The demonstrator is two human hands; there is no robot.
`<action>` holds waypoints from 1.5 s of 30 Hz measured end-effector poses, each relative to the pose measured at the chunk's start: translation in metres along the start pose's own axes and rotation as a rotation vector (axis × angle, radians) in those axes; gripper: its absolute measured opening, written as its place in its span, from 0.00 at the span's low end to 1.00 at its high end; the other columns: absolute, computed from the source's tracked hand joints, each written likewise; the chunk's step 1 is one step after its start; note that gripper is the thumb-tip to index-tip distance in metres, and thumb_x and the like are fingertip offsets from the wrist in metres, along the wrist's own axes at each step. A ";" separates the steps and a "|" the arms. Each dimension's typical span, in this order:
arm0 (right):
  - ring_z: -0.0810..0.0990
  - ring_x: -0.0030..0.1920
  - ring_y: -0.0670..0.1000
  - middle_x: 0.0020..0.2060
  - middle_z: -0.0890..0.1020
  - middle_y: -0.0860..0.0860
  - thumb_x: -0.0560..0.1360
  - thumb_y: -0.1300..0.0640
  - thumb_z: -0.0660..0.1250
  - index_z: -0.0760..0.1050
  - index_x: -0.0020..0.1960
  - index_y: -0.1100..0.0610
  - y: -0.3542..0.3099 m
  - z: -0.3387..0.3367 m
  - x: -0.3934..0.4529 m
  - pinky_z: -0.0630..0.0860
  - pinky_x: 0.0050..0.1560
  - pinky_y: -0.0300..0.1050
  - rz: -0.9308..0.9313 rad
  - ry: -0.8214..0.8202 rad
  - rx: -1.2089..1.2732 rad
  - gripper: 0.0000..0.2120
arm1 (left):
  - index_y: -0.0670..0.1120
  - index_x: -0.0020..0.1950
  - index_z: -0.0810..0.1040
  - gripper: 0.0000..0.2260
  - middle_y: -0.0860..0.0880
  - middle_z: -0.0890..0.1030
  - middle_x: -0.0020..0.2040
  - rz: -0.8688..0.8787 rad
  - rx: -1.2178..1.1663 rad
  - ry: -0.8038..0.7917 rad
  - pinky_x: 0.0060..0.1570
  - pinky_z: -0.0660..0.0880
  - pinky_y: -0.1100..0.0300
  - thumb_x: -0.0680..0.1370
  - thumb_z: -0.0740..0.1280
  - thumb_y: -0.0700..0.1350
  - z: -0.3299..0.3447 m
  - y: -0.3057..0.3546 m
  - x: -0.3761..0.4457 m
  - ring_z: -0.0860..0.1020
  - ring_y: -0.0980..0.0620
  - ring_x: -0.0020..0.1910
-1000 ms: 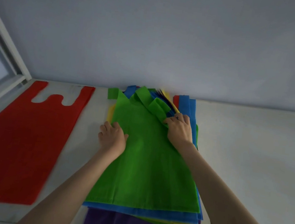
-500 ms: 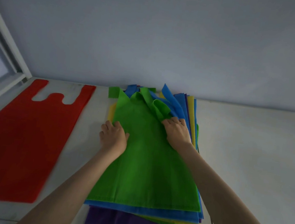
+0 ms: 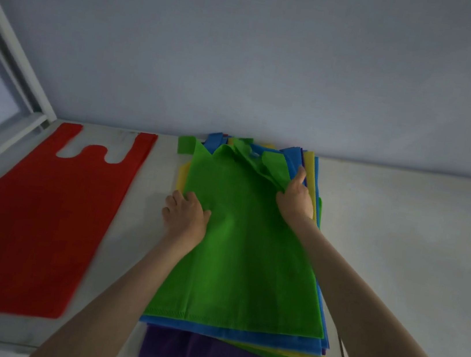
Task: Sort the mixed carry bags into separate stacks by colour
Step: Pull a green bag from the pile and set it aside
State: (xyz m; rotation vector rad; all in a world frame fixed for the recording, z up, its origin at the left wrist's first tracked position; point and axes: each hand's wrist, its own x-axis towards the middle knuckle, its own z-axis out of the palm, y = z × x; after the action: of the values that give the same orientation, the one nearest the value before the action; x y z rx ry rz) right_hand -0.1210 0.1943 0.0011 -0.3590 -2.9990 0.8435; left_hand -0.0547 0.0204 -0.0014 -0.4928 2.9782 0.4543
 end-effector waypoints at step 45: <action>0.76 0.51 0.57 0.58 0.76 0.66 0.73 0.64 0.66 0.68 0.63 0.72 0.093 -0.055 0.029 0.73 0.48 0.48 0.356 -0.068 0.496 0.21 | 0.35 0.66 0.68 0.16 0.42 0.77 0.51 -0.015 -0.338 -0.206 0.38 0.73 0.55 0.82 0.55 0.42 -0.006 0.047 -0.017 0.79 0.45 0.47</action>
State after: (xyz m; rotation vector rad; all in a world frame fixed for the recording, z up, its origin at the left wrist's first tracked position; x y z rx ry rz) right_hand -0.1253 0.3062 -0.0020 -0.8662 -2.6783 1.6018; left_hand -0.0543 0.0661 0.0198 -0.4614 2.7070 0.9531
